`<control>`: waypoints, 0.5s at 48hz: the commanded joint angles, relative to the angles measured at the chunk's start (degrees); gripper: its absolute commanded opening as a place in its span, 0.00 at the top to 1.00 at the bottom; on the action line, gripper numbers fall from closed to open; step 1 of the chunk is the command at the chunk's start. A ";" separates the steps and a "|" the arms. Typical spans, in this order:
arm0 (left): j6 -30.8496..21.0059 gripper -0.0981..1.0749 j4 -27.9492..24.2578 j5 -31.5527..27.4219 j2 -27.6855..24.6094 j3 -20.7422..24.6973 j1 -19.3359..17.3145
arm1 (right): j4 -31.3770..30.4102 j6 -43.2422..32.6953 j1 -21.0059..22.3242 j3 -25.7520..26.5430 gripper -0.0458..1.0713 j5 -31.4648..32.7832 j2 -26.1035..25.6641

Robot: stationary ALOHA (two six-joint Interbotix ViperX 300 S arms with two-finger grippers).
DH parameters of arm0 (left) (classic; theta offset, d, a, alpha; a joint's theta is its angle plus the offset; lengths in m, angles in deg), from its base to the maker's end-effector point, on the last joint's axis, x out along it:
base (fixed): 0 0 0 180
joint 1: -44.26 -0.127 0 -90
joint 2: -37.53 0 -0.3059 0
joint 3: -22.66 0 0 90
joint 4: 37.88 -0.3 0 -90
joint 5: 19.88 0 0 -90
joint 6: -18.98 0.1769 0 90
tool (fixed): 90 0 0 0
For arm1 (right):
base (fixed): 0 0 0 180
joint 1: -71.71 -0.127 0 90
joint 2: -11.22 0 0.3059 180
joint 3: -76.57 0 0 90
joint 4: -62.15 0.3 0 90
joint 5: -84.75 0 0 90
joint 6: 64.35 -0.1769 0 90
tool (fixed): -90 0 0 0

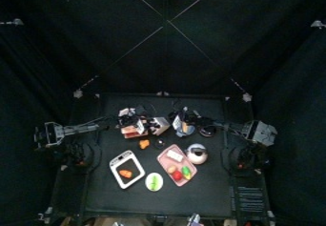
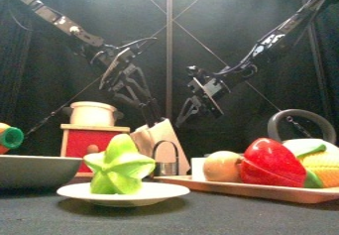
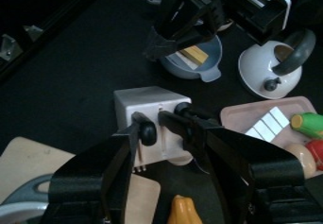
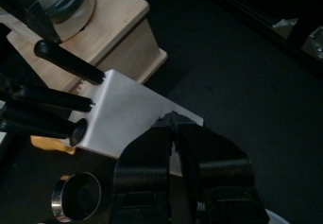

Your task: Grab cleaver

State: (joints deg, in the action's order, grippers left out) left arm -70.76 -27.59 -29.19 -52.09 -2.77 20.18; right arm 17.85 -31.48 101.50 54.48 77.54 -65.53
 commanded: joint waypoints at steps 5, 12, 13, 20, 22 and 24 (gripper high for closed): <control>-0.09 0.19 -2.72 -3.34 -0.09 3.96 -0.35 | -0.62 0.26 0.18 0.26 0.57 -0.44 -1.05; -0.18 0.19 -3.96 -3.96 0.88 4.31 -0.35 | -0.62 0.18 0.18 0.18 0.57 -0.44 -1.14; -0.18 0.19 -3.96 -4.04 0.97 4.31 -0.35 | -0.62 0.18 0.18 0.18 0.57 -0.44 -1.14; -0.18 0.19 -4.48 -5.36 1.14 4.31 -0.79 | -0.53 0.18 0.18 0.35 0.57 -0.44 -0.88; -0.18 0.19 -5.19 -6.24 1.32 4.66 -1.23 | -0.53 0.18 0.18 0.44 0.57 -0.44 -0.79; -0.18 0.19 -6.15 -7.47 1.67 5.19 -1.85 | -0.53 0.18 0.18 0.44 0.57 -0.44 -0.70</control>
State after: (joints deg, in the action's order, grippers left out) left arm -70.85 -32.25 -35.17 -51.92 0.05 19.57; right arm 17.23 -31.31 101.59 53.96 77.54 -65.44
